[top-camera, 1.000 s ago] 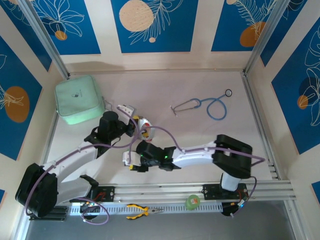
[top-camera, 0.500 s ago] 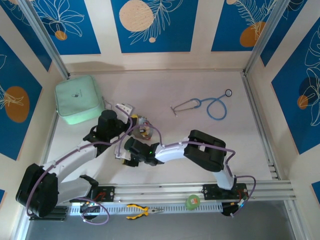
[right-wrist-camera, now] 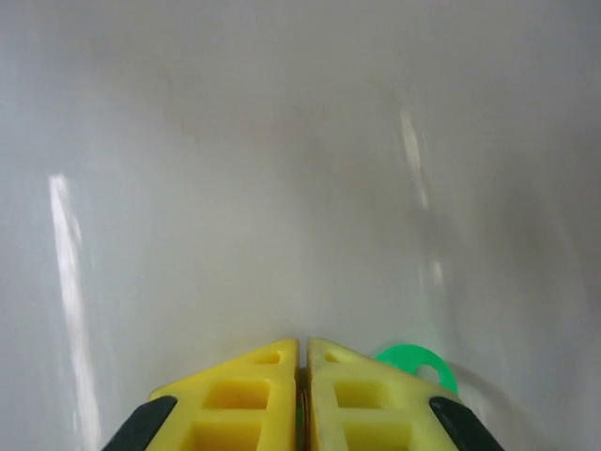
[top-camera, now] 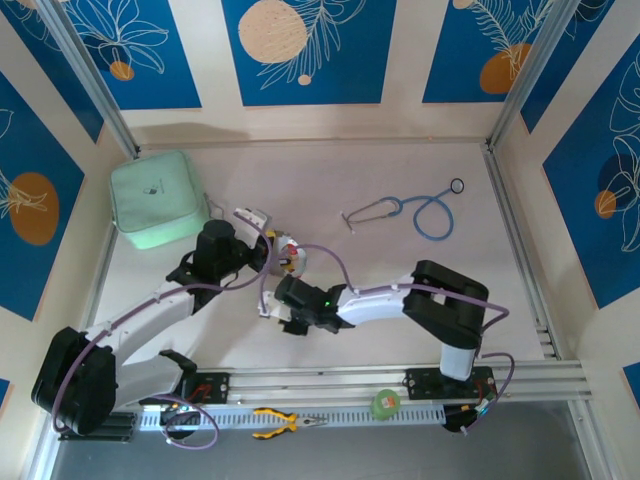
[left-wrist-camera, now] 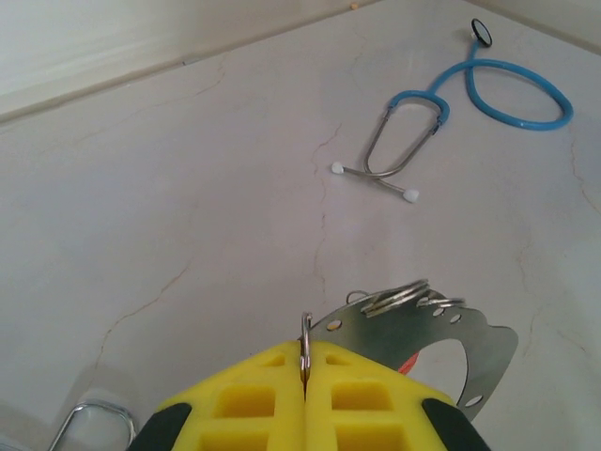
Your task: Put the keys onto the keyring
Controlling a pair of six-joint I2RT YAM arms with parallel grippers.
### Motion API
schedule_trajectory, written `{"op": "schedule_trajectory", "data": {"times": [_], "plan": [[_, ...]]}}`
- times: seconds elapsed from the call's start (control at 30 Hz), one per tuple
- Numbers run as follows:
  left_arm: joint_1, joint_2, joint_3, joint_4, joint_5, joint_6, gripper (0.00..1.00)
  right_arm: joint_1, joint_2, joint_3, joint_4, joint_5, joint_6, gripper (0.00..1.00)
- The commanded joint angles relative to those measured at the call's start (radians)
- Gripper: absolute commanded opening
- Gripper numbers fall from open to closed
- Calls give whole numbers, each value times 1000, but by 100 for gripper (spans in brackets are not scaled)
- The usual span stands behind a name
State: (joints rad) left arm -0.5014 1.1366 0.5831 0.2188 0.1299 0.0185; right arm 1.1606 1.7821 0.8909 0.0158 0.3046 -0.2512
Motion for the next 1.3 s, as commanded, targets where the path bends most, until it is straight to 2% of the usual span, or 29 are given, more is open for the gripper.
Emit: {"op": "schedule_trajectory", "data": {"times": [0.0,0.07,0.13,0.2,0.37,0.47,0.53,0.63,0.73,0.83,0.9,1.03,1.27], "plan": [[-2,2,25,-6,23,36,0,-32,-73,-69,-158,39,32,12],[-2,1,22,-4,31,45,0,-52,-136,-88,-174,6,69,20],[-8,3,21,-10,37,58,0,-63,-205,-85,-194,-14,132,32],[-14,3,21,-18,21,74,0,-74,-272,-93,-190,-25,217,39],[-19,1,19,-17,8,81,0,-73,-364,-54,-352,46,597,41],[-21,3,21,-19,9,83,0,-80,-335,42,-615,118,935,40],[-23,4,22,-19,13,81,0,-94,-296,116,-759,96,1082,38],[-24,2,26,-28,14,83,0,-94,-253,175,-793,34,1118,38],[-24,-4,26,-32,11,83,0,-131,-193,209,-793,-104,1160,40],[-26,-10,28,-36,9,87,0,-170,-175,197,-740,-220,1232,41],[-30,-12,27,-38,7,89,0,-202,-175,195,-741,-247,1290,42],[-33,-14,29,-39,14,88,0,-251,-181,124,-627,-372,1417,40],[-32,-26,37,-39,25,84,0,-247,-130,145,-706,-363,1584,33]]}}
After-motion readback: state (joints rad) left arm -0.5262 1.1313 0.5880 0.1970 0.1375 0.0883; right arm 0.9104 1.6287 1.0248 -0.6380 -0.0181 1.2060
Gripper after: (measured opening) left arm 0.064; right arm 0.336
